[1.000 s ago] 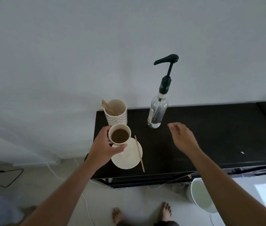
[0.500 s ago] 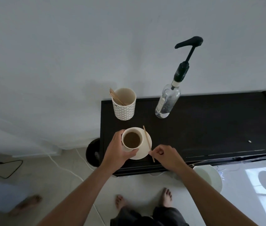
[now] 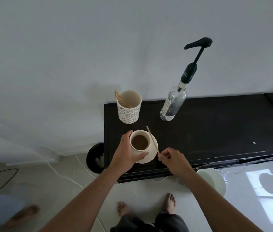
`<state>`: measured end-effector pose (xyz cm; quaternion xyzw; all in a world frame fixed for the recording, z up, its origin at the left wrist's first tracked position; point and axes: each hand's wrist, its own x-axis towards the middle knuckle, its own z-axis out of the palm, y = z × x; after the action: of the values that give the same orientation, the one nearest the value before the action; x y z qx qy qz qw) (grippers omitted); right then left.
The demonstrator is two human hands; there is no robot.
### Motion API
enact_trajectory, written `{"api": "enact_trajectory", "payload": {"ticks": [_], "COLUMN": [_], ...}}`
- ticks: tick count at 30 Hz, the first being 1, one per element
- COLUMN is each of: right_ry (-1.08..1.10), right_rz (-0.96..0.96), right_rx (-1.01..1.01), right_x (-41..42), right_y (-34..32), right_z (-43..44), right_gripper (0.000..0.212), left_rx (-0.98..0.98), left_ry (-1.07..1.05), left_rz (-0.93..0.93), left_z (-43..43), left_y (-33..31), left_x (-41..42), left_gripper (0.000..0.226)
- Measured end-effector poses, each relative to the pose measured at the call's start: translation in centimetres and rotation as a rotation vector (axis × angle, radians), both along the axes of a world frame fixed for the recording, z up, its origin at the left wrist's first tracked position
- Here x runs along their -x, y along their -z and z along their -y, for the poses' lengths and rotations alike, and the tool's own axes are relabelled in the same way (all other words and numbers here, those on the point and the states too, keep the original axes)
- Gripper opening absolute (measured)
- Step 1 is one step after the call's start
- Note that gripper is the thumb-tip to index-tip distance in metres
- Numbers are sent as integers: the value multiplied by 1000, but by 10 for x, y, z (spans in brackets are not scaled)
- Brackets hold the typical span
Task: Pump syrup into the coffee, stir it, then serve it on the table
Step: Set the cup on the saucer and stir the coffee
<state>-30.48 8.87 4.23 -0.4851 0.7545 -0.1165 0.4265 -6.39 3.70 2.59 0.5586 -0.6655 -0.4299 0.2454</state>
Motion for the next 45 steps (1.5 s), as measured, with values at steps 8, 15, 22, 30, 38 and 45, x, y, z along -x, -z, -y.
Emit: {"api": "enact_trajectory", "payload": {"ticks": [8,15,22,30,38,45], "right_ry": [-39,-215,-191,-395,-537,-450], "right_rz": [-15,-162,-11,-302,-187,-403], "right_rx": [185,328,447,531,481,547], "right_x": [23,23,-25,-31,-52,-47], "right_y": [-49,-80,-95,-109,-122,-124], "right_z": [11,13,25,44,56,59], "right_gripper": [4,8,13,19,22,27], "left_rx": [68,140,271,267,286,297], "left_ry": [-245,36,47,17,0,-4], "left_rz": [-4,440,683,680,640,644], "left_z": [-5,-3,-15,-15,-16,-16], "left_y": [4,40,52,53,54,56], "left_x": [-42,-54,-41,-40,-40,-40], "left_gripper": [80,64,69,69,68,69]}}
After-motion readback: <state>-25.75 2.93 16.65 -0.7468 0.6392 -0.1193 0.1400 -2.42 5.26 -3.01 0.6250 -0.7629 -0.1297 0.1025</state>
